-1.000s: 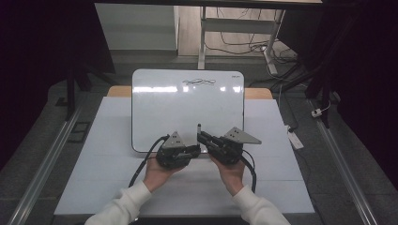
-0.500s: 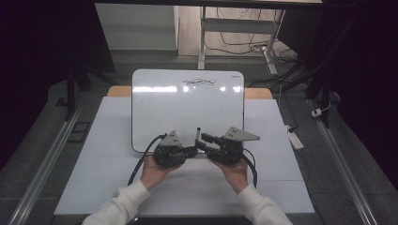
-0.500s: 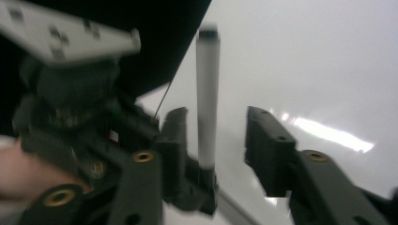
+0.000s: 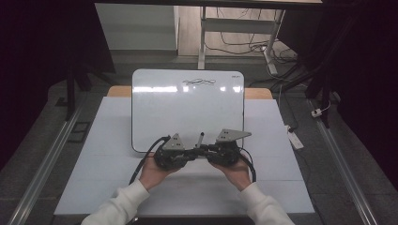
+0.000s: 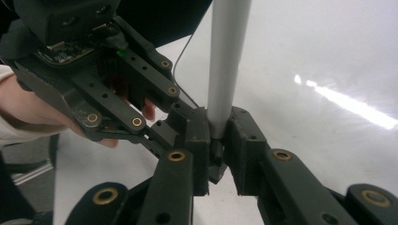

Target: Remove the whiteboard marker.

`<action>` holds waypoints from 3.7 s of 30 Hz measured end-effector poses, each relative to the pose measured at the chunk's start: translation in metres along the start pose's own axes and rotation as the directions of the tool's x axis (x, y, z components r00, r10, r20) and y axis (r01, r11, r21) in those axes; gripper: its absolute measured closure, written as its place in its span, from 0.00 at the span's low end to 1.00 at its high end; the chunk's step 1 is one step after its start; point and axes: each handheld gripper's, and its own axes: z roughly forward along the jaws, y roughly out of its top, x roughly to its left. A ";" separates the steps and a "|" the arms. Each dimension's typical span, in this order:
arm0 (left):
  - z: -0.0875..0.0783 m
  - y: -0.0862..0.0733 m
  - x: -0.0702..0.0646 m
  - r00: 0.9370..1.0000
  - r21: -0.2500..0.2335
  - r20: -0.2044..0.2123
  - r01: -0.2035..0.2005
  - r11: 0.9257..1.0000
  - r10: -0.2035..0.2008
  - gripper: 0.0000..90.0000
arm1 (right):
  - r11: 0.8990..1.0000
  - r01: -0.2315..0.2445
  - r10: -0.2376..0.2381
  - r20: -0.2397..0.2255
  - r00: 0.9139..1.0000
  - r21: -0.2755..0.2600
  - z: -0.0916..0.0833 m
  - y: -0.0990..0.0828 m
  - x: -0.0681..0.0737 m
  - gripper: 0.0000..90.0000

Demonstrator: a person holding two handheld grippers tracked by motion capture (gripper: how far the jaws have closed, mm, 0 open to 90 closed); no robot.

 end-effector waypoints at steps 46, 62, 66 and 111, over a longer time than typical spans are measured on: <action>-0.117 -0.128 0.028 0.924 -0.042 -0.229 0.307 0.951 -0.308 0.29 | 0.925 0.048 0.154 0.488 0.859 -0.376 0.018 0.114 -0.127 0.91; -0.115 -0.127 0.029 0.925 -0.041 -0.228 0.303 0.952 -0.304 0.28 | 0.937 0.106 0.101 0.550 0.829 -0.332 0.018 0.115 -0.123 0.90; -0.117 -0.127 0.028 0.926 -0.048 -0.228 0.298 0.953 -0.301 0.28 | 0.927 0.071 0.154 0.547 0.823 -0.368 0.013 0.118 -0.131 0.90; -0.117 -0.130 0.033 0.925 -0.051 -0.229 0.300 0.953 -0.303 0.27 | 0.920 0.047 0.173 0.511 0.842 -0.389 0.028 0.128 -0.131 0.90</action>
